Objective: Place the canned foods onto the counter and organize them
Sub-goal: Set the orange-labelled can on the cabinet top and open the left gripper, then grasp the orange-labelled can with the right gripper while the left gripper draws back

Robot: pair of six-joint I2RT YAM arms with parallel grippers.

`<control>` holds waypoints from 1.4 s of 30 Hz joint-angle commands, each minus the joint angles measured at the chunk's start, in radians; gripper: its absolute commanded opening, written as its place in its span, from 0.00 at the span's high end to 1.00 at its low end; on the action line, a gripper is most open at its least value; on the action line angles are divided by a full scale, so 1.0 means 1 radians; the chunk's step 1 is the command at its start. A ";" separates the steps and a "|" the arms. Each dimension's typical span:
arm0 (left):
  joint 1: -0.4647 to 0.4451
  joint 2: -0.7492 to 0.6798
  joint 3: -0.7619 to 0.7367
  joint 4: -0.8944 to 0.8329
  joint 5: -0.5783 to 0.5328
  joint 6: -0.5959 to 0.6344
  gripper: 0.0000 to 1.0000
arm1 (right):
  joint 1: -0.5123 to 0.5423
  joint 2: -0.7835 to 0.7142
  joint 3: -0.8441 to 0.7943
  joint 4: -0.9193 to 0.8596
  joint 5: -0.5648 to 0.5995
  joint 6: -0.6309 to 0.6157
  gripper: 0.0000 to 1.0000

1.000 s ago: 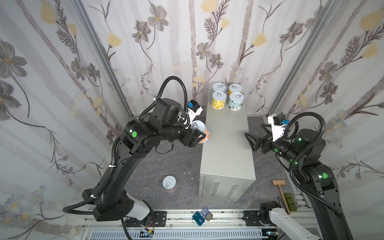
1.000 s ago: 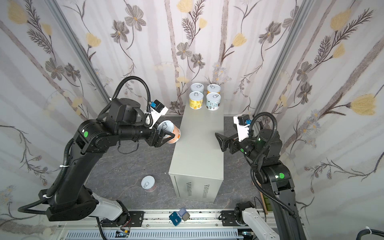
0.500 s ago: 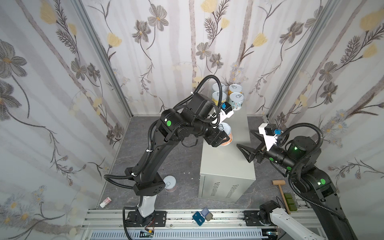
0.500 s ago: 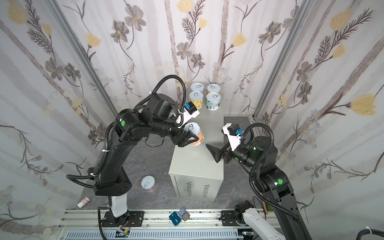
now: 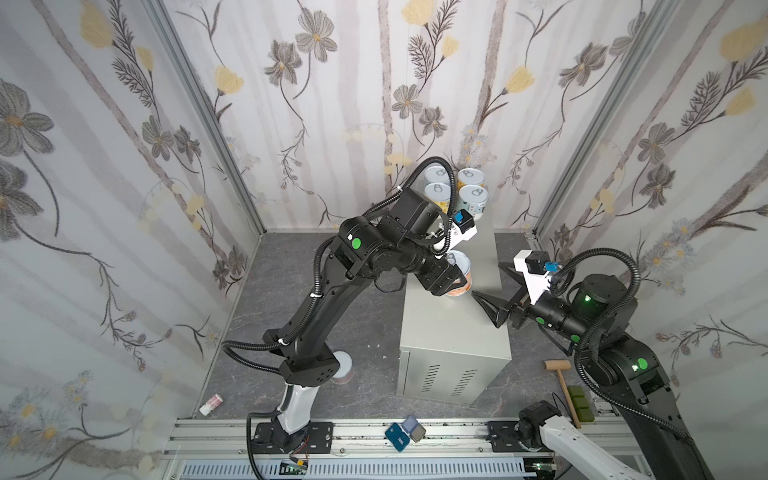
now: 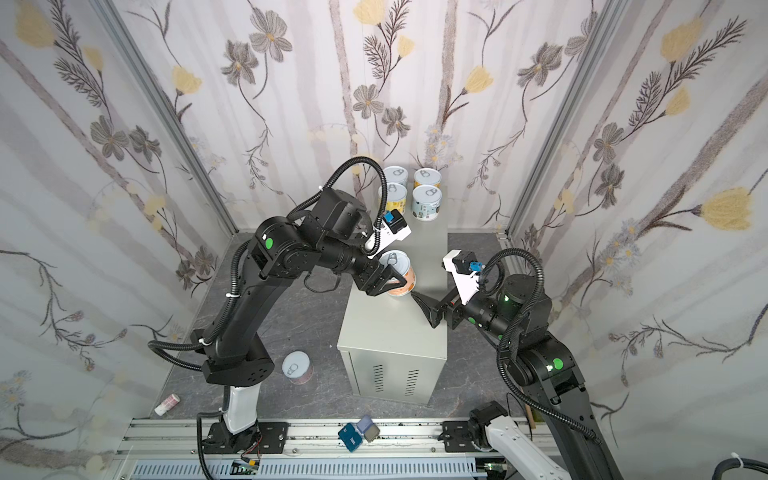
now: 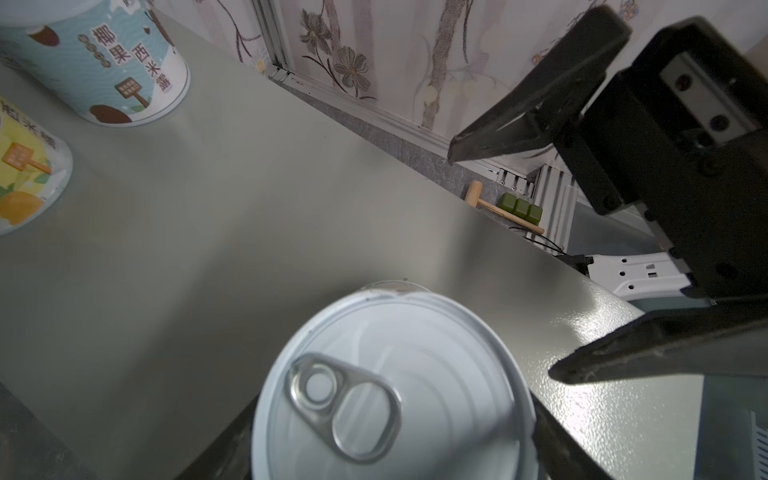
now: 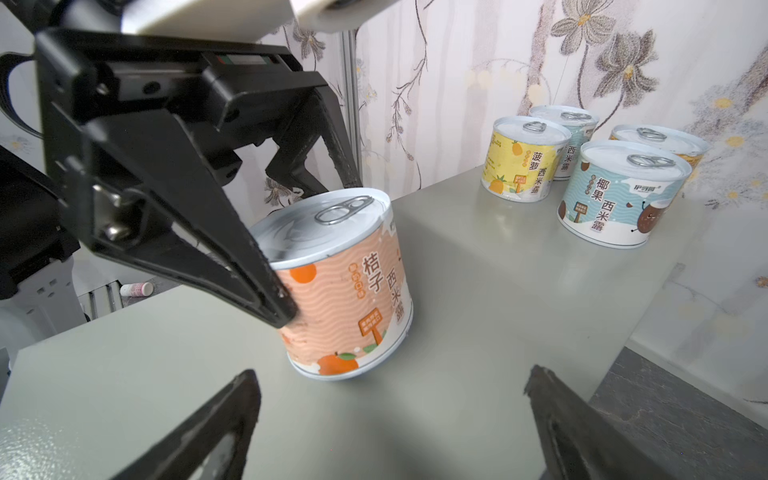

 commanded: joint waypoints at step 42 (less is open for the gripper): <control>0.287 -0.652 -0.898 0.562 0.127 -0.169 0.00 | 0.155 0.168 0.029 0.231 0.088 0.045 0.00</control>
